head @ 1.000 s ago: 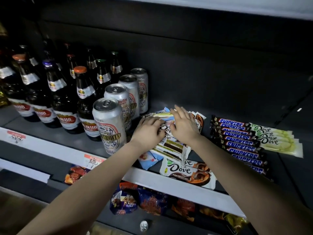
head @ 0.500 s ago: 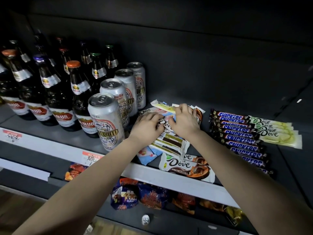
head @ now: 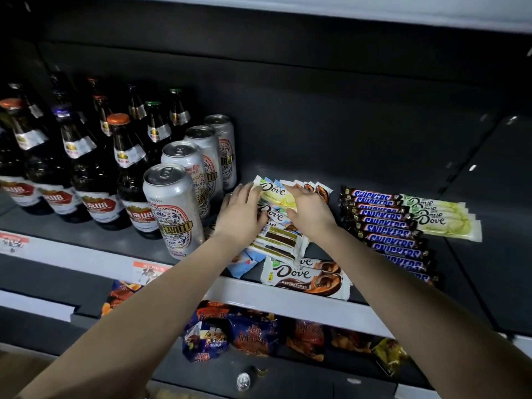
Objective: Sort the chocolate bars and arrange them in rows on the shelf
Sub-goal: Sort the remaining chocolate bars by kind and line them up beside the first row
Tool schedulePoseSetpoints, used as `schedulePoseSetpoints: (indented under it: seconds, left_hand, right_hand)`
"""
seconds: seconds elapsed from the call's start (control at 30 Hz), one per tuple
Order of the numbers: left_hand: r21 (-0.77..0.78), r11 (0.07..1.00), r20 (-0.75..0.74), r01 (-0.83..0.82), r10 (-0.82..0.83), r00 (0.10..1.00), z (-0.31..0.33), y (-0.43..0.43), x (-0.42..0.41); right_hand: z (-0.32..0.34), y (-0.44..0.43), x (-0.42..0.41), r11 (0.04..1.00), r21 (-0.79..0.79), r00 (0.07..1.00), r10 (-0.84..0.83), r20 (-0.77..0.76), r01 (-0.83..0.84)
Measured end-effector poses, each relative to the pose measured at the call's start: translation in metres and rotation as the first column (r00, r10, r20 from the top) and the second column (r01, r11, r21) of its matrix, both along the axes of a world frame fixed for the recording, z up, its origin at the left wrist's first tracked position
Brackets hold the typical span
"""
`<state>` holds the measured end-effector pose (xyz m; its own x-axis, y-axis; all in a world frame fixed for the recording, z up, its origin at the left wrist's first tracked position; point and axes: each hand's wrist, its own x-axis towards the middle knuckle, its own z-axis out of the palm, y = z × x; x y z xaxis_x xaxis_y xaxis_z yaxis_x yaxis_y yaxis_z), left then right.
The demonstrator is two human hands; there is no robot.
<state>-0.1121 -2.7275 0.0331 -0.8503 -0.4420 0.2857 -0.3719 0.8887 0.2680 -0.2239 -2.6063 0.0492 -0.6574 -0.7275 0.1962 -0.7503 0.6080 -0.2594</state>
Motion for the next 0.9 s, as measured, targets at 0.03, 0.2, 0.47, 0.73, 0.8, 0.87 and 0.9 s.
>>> schedulePoseSetpoints:
  seconds: [0.03,0.2,0.47,0.73,0.8,0.87,0.9]
  left_hand:
    - [-0.018,1.0,-0.01,0.0,0.0,1.0,0.001,0.0,0.0]
    - [-0.16,0.984,-0.005,0.084,-0.086,0.996,0.015,0.001,-0.005]
    - [-0.261,0.947,-0.091,0.189,-0.219,0.971,0.044,0.03,-0.035]
    - [-0.274,0.922,-0.154,0.272,-0.321,0.934,0.054,0.101,-0.078]
    - [-0.251,0.923,-0.158,0.293,-0.337,0.928,0.056,0.12,-0.087]
    - [-0.236,0.915,-0.17,0.328,-0.371,0.913,0.058,0.139,-0.097]
    - [-0.236,0.909,-0.17,0.344,-0.387,0.906,0.059,0.149,-0.101]
  right_hand:
    - [0.002,0.004,0.0,1.0,0.003,1.0,0.023,-0.014,-0.023]
    - [0.012,0.032,0.001,0.995,-0.069,0.996,0.063,-0.07,-0.068]
    - [0.024,0.09,-0.006,0.954,-0.273,0.991,0.101,-0.086,-0.121]
    - [0.03,0.171,-0.029,0.974,-0.221,0.974,-0.102,-0.202,0.056]
    - [0.03,0.19,-0.035,0.974,-0.213,0.966,-0.127,-0.223,0.079]
    - [0.029,0.209,-0.04,0.972,-0.211,0.96,-0.156,-0.234,0.106]
    - [0.03,0.218,-0.043,0.97,-0.211,0.956,-0.173,-0.236,0.124]
